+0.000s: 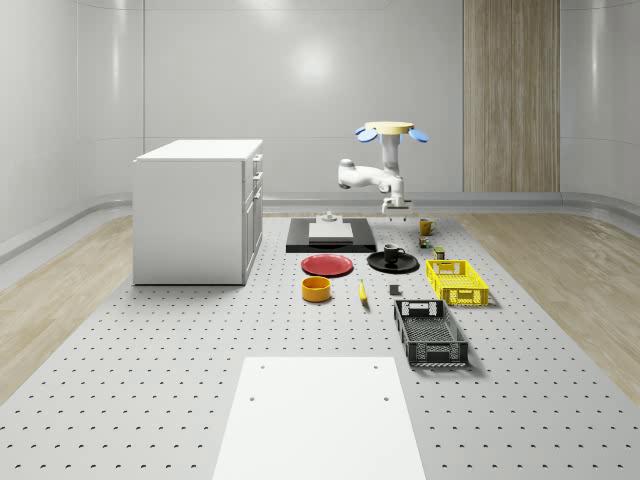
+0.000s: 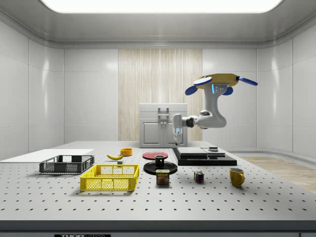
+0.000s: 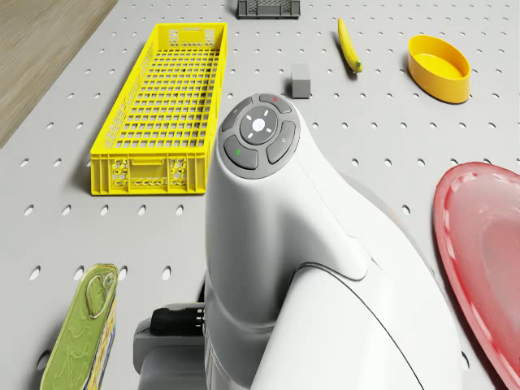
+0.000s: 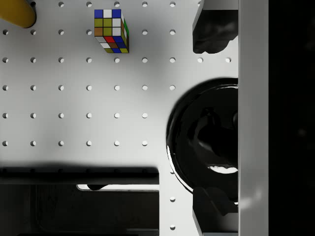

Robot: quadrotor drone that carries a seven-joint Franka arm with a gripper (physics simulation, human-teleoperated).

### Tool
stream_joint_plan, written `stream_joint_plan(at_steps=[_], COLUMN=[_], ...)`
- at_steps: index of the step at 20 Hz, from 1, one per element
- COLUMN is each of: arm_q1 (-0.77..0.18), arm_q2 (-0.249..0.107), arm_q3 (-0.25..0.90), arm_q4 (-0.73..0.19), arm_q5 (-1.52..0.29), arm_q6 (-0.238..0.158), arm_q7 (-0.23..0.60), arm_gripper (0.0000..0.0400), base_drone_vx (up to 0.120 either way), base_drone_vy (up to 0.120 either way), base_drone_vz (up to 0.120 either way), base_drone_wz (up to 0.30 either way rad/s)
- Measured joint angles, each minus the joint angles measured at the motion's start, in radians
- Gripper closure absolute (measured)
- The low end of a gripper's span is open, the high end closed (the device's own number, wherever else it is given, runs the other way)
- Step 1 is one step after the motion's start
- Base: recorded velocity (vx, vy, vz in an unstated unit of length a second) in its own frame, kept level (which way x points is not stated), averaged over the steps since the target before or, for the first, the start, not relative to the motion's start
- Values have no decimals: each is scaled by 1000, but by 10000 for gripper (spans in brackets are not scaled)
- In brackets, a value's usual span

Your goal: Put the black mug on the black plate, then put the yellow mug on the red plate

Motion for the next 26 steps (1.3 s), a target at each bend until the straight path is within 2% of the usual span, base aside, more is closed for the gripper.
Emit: stream_joint_plan(at_steps=[11,17,26], arm_q1=[0,0,0], arm_q2=[2,3,3], arm_q3=[0,0,0], arm_q4=[0,0,0], arm_q5=[-1,-1,-1], arm_q6=[-2,-2,-3], arm_q7=[0,0,0], arm_gripper=[0,0,0], base_drone_vx=[-120,-120,-120], base_drone_vy=[120,0,120], base_drone_vz=[0,67,0], base_drone_wz=[0,0,0])
